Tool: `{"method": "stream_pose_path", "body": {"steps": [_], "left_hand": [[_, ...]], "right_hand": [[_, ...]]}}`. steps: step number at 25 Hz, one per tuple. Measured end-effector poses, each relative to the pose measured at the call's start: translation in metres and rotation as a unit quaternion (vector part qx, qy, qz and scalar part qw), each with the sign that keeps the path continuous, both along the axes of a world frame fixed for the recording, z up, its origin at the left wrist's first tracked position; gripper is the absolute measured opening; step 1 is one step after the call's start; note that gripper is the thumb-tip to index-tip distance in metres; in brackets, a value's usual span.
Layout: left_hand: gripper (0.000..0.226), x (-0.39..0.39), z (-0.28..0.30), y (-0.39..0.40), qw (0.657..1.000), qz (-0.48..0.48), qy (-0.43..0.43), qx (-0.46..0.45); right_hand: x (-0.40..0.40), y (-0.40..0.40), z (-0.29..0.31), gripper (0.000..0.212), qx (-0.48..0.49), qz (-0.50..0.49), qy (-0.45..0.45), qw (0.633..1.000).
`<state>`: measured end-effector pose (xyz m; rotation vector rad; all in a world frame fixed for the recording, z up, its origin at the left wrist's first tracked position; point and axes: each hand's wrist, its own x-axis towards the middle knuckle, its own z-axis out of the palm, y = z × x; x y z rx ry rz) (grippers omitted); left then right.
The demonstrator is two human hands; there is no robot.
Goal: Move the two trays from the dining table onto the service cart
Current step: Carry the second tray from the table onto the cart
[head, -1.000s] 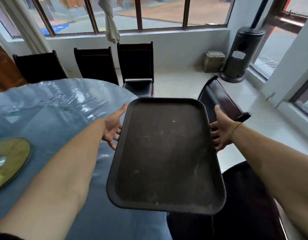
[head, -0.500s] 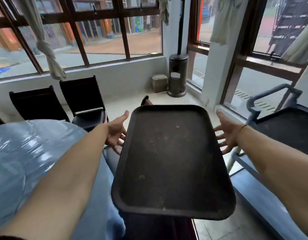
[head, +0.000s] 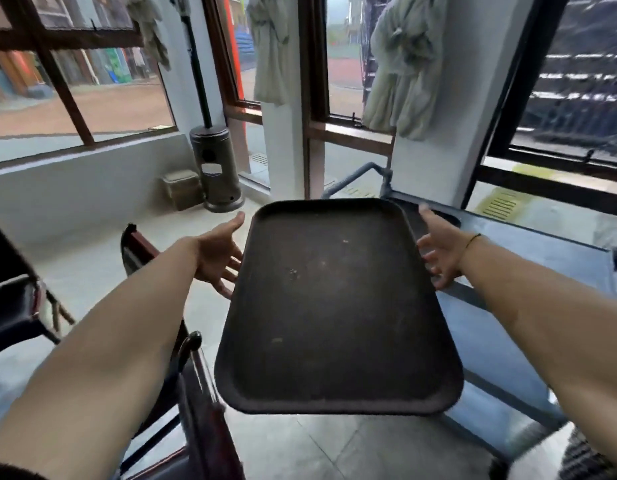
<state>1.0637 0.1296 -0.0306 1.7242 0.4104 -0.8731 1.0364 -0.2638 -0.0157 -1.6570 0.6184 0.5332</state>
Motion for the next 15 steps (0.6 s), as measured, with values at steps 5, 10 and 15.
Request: {"method": "stream_pose_path", "body": {"steps": [5, 10, 15], "left_hand": [[0.116, 0.037, 0.005, -0.102, 0.996, -0.085, -0.015, -0.017], [0.115, 0.057, 0.005, -0.182, 0.986, -0.159, -0.038, -0.030], [0.112, 0.084, 0.000, -0.247, 0.978, -0.203, -0.042, -0.031]], "right_hand": [[-0.028, -0.093, 0.013, 0.092, -0.036, -0.091, -0.021, 0.995], [-0.054, -0.159, 0.020, 0.091, -0.060, -0.161, -0.028, 0.985], [-0.065, -0.211, 0.021, 0.095, -0.058, -0.211, -0.031, 0.975]]}}
